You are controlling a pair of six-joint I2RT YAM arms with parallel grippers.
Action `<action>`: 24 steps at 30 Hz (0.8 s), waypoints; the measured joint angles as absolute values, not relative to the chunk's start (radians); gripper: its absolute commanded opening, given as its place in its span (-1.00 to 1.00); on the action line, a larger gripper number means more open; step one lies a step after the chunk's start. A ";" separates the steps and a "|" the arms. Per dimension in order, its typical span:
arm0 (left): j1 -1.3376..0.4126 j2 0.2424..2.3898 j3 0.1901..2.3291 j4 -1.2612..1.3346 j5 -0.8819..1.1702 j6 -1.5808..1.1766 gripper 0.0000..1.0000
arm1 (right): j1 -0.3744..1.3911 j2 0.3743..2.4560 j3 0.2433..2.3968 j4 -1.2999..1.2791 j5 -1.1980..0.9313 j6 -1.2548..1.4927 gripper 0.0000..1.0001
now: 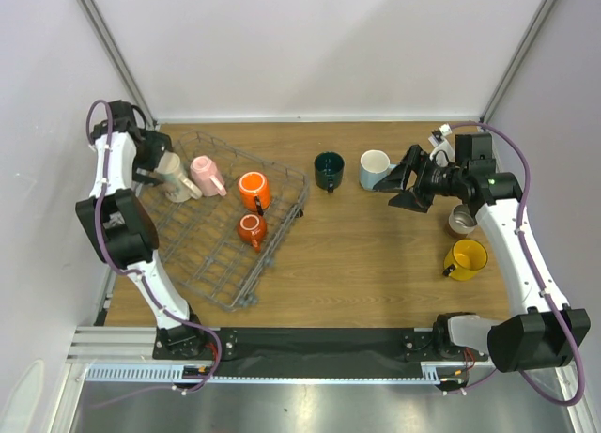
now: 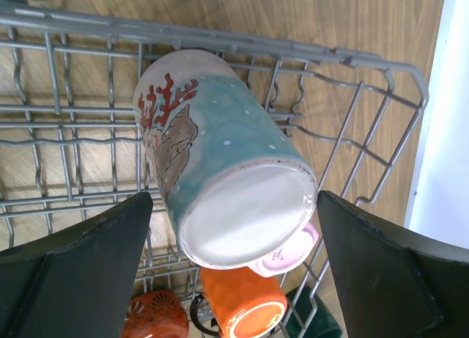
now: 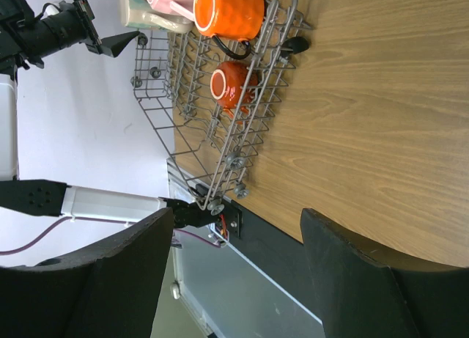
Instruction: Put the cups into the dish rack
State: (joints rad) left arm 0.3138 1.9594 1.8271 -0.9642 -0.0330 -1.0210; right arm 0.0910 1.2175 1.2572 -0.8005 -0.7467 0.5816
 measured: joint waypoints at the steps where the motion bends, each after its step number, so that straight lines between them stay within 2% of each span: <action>1: 0.314 1.953 1.815 -0.957 -0.025 -1.019 0.99 | 0.091 1.217 1.257 -0.800 -0.746 0.580 0.53; 8: 0.316 1.790 1.637 -0.914 0.039 -1.002 0.99 | 0.091 1.243 1.271 -0.799 -0.737 0.563 0.53; 13: 0.324 1.693 1.633 -0.918 0.068 -0.963 1.00 | 0.091 1.284 1.299 -0.804 -0.719 0.548 0.53; 19: 0.341 1.673 1.630 -0.929 0.119 -0.937 1.00 | 0.090 1.334 1.357 -0.817 -0.692 0.530 0.52; 24: 0.308 1.541 1.467 -0.891 0.147 -0.918 1.00 | 0.088 1.343 1.378 -0.819 -0.595 0.544 0.43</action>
